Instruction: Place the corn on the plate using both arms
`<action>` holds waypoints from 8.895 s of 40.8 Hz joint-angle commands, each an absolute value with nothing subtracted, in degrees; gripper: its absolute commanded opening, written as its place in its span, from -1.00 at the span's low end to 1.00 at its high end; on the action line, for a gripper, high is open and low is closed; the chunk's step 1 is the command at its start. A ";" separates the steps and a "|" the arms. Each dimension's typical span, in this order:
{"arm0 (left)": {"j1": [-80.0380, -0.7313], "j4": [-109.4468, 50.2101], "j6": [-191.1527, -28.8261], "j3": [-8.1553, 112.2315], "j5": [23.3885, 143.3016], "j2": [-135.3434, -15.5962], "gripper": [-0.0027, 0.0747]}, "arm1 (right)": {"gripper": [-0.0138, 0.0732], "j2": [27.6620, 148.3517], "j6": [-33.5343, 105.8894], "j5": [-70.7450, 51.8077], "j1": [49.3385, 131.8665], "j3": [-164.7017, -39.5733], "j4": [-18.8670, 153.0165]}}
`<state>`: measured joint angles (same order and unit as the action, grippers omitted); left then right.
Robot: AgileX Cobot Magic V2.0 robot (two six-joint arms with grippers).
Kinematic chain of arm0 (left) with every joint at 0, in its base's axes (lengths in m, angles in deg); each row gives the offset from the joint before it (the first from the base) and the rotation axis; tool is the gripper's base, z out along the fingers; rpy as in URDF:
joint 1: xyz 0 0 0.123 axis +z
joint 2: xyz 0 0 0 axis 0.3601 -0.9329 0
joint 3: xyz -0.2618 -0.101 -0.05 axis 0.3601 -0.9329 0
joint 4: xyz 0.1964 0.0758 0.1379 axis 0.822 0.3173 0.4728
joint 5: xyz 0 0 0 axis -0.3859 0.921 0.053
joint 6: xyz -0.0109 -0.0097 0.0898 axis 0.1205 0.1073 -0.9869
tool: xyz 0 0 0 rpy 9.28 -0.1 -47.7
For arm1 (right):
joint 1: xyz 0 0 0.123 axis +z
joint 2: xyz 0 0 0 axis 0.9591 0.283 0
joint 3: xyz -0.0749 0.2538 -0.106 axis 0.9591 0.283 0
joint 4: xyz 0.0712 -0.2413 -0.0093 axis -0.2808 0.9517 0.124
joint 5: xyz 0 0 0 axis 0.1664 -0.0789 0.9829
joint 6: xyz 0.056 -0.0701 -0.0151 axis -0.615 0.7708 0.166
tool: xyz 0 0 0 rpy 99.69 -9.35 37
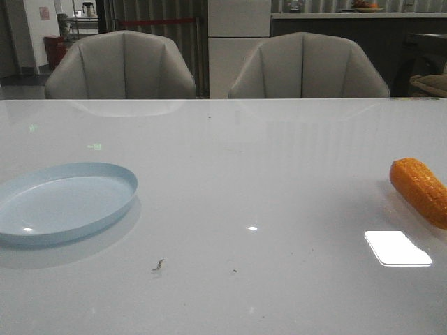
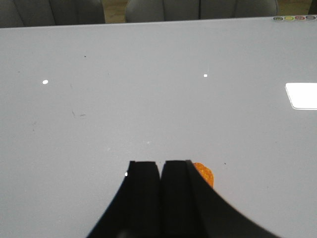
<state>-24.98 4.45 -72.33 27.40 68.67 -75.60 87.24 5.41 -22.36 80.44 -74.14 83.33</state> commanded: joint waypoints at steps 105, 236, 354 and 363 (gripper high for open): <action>-25.00 -8.58 -68.44 62.89 102.51 -125.25 -0.68 | 0.25 88.09 5.63 -22.37 80.33 -76.18 83.92; -31.58 -6.20 -79.31 125.47 130.82 -128.47 0.18 | 0.25 88.09 5.63 -20.61 80.33 -76.18 83.92; -25.55 -12.55 -79.31 29.41 69.52 -75.82 0.18 | 0.26 136.25 5.63 5.35 74.62 -104.64 81.76; -25.55 -12.55 -79.31 29.41 69.52 -75.82 0.18 | 0.62 137.25 5.63 7.68 74.62 -104.64 81.76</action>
<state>-25.58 -12.01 -79.40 27.96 73.76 -76.93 136.98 5.29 3.16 74.92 -104.91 80.43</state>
